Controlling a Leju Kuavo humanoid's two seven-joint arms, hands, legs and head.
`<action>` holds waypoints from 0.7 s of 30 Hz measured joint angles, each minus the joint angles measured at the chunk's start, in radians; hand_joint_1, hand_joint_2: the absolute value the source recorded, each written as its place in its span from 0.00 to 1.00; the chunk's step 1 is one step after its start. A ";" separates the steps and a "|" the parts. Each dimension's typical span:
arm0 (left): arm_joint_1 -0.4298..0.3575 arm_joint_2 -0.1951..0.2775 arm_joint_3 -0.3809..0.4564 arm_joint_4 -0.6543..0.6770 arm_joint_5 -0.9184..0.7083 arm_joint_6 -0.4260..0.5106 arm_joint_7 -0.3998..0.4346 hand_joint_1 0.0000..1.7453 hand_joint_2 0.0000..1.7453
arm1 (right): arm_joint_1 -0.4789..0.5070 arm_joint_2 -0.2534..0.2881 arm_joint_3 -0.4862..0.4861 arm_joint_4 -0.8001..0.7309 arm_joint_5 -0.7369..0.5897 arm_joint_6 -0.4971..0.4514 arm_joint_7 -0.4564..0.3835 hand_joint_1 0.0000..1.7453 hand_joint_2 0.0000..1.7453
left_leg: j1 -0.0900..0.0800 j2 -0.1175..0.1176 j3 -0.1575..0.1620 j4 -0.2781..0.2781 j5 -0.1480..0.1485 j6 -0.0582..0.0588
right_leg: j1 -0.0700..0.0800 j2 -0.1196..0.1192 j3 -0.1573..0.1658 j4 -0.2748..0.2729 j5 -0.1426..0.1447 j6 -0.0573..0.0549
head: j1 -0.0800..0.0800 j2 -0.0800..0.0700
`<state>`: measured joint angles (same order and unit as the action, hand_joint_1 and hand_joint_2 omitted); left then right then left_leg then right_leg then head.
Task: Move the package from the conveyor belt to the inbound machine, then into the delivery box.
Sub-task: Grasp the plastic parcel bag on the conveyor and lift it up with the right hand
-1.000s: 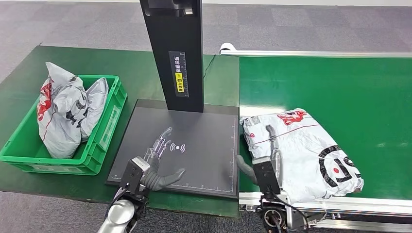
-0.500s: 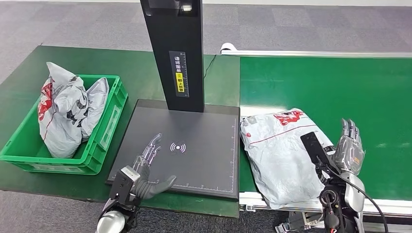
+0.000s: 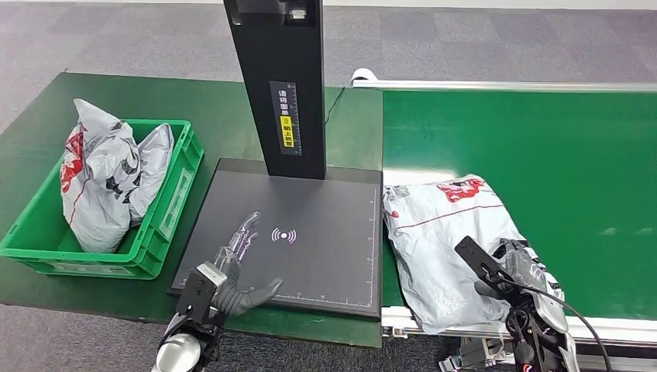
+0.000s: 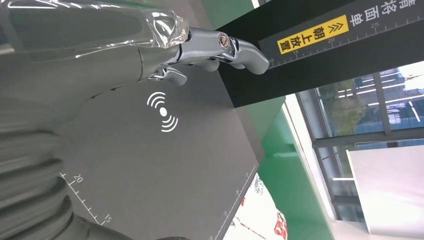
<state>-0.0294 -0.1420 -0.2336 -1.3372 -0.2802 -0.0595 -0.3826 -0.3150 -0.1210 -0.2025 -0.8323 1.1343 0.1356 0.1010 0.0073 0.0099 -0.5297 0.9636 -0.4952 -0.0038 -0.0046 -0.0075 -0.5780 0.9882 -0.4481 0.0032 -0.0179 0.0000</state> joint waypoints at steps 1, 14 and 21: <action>-0.002 -0.001 0.000 0.003 0.000 0.000 0.000 0.00 1.00 | -0.001 -0.002 0.006 0.004 -0.002 0.008 -0.003 0.00 1.00 | 0.000 0.000 0.000 0.000 0.000 0.000 | 0.000 0.000 0.000 0.000 0.000 0.000 | 0.000 0.000; 0.002 -0.001 0.001 0.013 -0.002 0.005 0.001 0.00 1.00 | -0.001 -0.015 0.060 0.016 -0.036 -0.012 -0.036 1.00 1.00 | 0.000 0.001 0.000 0.000 0.000 0.000 | 0.000 0.000 0.001 0.000 0.000 0.000 | 0.000 0.000; 0.037 0.005 0.004 -0.018 -0.002 0.018 -0.001 0.00 1.00 | -0.004 -0.001 0.078 -0.061 -0.205 -0.171 -0.179 1.00 1.00 | 0.000 0.000 0.000 0.000 0.000 0.000 | 0.000 0.000 0.001 0.000 0.000 0.000 | 0.000 0.000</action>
<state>0.0076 -0.1369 -0.2300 -1.3547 -0.2819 -0.0415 -0.3833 -0.3189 -0.1225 -0.1245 -0.8937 0.9291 -0.0350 -0.0776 0.0076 0.0098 -0.5299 0.9635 -0.4951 -0.0039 -0.0044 -0.0074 -0.5774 0.9884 -0.4481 0.0031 -0.0179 0.0000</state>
